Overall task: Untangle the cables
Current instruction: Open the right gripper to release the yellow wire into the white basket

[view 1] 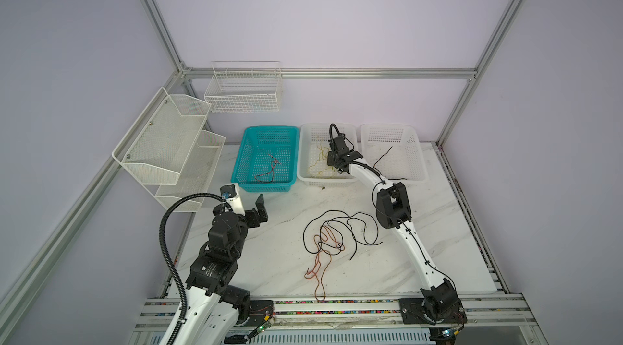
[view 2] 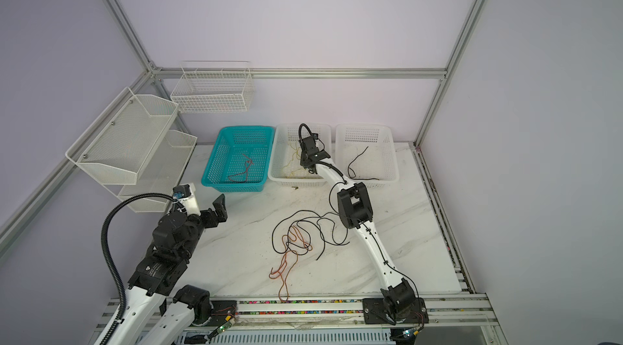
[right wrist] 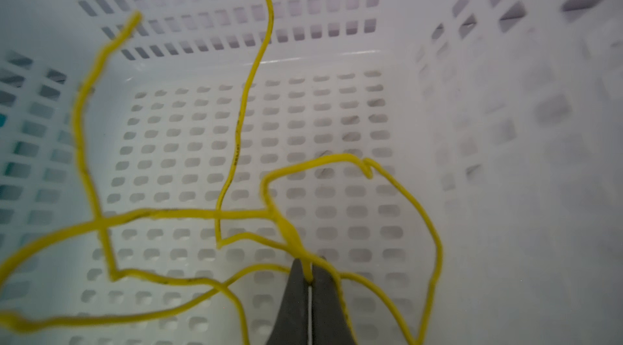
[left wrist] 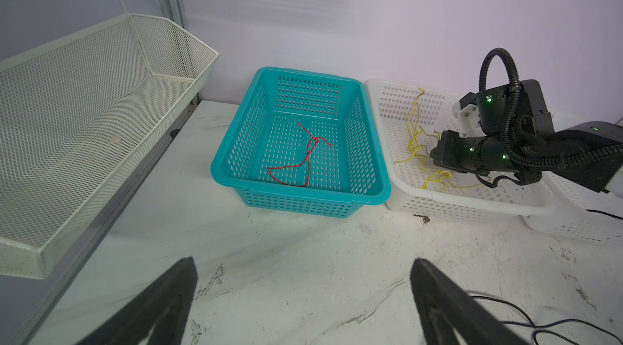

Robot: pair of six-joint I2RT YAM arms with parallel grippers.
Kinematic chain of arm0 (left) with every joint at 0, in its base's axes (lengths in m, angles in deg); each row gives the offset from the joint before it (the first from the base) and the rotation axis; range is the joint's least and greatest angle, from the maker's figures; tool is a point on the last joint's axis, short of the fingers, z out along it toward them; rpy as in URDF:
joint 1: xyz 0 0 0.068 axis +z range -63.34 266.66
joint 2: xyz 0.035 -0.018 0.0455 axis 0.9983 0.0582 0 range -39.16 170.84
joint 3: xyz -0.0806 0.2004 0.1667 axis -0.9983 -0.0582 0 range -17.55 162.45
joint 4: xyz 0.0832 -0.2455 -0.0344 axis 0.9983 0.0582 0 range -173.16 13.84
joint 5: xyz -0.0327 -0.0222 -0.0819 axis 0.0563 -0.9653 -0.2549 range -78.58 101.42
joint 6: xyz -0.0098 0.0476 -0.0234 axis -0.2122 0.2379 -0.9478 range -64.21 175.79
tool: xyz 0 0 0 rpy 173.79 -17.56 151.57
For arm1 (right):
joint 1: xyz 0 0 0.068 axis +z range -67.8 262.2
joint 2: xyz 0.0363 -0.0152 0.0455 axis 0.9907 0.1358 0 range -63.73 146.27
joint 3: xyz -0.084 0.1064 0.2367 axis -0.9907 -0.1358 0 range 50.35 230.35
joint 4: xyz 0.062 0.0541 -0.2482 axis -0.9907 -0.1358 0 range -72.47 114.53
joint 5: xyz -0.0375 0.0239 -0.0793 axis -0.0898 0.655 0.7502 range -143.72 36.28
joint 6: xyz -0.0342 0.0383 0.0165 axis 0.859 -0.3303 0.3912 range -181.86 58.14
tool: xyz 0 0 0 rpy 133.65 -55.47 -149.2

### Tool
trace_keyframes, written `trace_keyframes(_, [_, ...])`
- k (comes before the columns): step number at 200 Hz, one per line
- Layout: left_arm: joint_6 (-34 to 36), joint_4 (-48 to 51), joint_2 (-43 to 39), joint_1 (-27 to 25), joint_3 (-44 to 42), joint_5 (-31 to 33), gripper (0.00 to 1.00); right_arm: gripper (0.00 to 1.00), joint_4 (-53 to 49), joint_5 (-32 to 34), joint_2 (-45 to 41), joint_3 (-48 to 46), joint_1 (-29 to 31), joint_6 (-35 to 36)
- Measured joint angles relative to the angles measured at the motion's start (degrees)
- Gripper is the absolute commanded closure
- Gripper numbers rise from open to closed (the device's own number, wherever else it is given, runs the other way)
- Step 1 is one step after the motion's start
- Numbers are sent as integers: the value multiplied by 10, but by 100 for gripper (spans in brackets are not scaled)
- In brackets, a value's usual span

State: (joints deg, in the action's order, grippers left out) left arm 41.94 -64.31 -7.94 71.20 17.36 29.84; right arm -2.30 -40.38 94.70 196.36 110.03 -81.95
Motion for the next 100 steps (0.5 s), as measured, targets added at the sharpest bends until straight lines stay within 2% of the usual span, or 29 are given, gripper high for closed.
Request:
trace_keyframes(77, [0, -1, 4, 0, 0, 1, 0, 100, -13, -8, -31, -26, -13, 0])
trace_keyframes(100, [0, -2, 4, 0, 0, 1, 0, 91, -19, -14, -46, -27, -13, 0])
